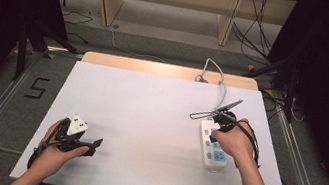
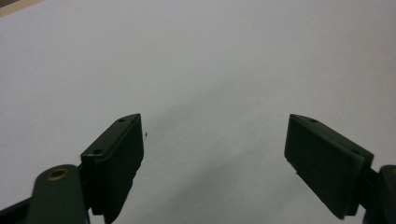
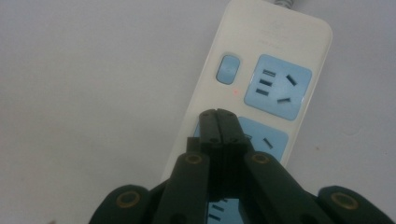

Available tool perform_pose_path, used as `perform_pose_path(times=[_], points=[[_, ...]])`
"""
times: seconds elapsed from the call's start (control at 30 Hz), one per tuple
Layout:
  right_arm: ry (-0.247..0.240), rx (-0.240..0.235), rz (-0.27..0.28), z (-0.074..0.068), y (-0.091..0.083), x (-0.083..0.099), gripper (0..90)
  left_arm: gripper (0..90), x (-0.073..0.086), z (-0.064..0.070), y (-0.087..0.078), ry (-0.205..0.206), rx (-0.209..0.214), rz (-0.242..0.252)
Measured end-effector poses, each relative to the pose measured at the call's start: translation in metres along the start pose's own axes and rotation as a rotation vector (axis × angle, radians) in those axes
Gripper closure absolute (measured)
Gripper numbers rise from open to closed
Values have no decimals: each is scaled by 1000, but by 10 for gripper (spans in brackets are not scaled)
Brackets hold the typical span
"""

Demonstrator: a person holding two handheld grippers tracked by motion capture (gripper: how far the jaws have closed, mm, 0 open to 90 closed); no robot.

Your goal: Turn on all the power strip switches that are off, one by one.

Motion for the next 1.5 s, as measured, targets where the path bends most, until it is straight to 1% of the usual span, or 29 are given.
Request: perform_pose_path(times=[0.23, 0.33, 0.43, 0.6, 0.67, 0.7, 1.0, 1.3, 1.5], points=[[-5, -4, -10, -1, -1, 3, 900, 198, 0, 0, 0, 1, 0, -1], [5, -14, -19, -2, -1, 4, 900, 197, 0, 0, 0, 0, 1, 0], [-5, -11, -24, -2, -2, 6, 900, 197, 0, 0, 0, 1, 0, -2], [-5, -31, -29, -4, -2, 9, 900, 198, 0, 1, 1, 1, 0, -5], [4, -29, -37, -4, -3, 10, 900, 198, -1, 1, 1, 1, 1, -2], [-1, -29, -39, -4, -2, 11, 900, 198, -1, 1, 0, 4, 1, -1], [6, -48, -50, -9, -1, 19, 900, 198, -1, 2, 1, 4, 4, -2], [9, -55, -70, -13, 4, 22, 900, 200, -1, 2, 1, 3, 5, -3], [0, -47, -82, -14, 6, 22, 900, 200, -1, 2, 1, 4, 4, -2]])
Point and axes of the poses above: each handheld gripper's, and its own axes: y roughly forward along the jaws, x roughly out of its underside, z roughly to its right, the point moved 2 cm from there along y, roughly forward along the jaws, and after that the axes turned 11 degrees about -z, right-handed, at the moved point
